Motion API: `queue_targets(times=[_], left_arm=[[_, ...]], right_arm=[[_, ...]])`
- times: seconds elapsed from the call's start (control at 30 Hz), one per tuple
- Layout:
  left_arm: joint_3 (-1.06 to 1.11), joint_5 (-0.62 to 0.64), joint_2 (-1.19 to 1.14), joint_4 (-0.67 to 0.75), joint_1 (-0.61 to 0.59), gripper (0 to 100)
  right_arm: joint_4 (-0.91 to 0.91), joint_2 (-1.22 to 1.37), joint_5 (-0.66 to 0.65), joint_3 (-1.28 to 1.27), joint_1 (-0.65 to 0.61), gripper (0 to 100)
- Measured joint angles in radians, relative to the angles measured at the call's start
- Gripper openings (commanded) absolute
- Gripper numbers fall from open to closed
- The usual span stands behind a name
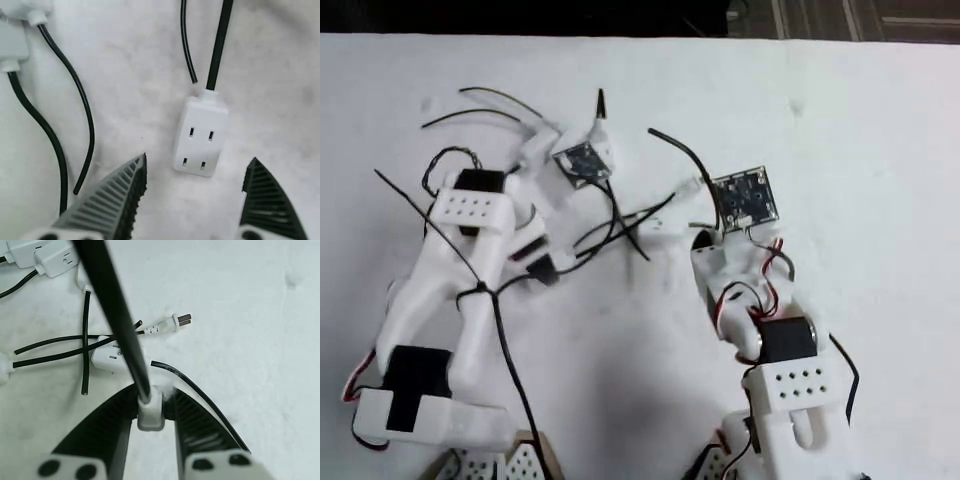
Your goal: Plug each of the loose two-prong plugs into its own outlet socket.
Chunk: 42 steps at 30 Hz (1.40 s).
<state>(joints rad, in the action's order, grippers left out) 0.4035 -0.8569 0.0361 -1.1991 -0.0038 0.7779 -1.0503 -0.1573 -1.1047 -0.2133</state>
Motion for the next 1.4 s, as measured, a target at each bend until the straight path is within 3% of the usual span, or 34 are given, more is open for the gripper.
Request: queue_targets(times=[0.27, 0.47, 0.7, 0.8, 1.07, 1.23, 1.4], left_arm=[[0.002, 0.000, -0.009, 0.025, 0.000, 34], [-0.020, 0.000, -0.150, 0.025, 0.000, 34], [-0.121, 0.002, -0.313, 0.023, -0.002, 16], [-0.138, 0.066, -0.313, 0.006, 0.006, 10], [-0.140, 0.359, -0.311, -0.120, 0.157, 11], [-0.114, 0.511, -0.226, -0.141, 0.284, 22], [-0.063, 0.545, -0.127, -0.153, 0.318, 26]], right_arm=[[0.000, 0.000, 0.000, 0.000, 0.000, 1.7], [0.000, 0.000, 0.000, 0.000, 0.000, 1.7], [0.000, 0.000, 0.000, 0.000, 0.000, 1.7], [0.000, 0.000, 0.000, 0.000, 0.000, 1.7], [0.000, 0.000, 0.000, 0.000, 0.000, 1.7], [0.000, 0.000, 0.000, 0.000, 0.000, 1.7], [0.000, 0.000, 0.000, 0.000, 0.000, 1.7]])
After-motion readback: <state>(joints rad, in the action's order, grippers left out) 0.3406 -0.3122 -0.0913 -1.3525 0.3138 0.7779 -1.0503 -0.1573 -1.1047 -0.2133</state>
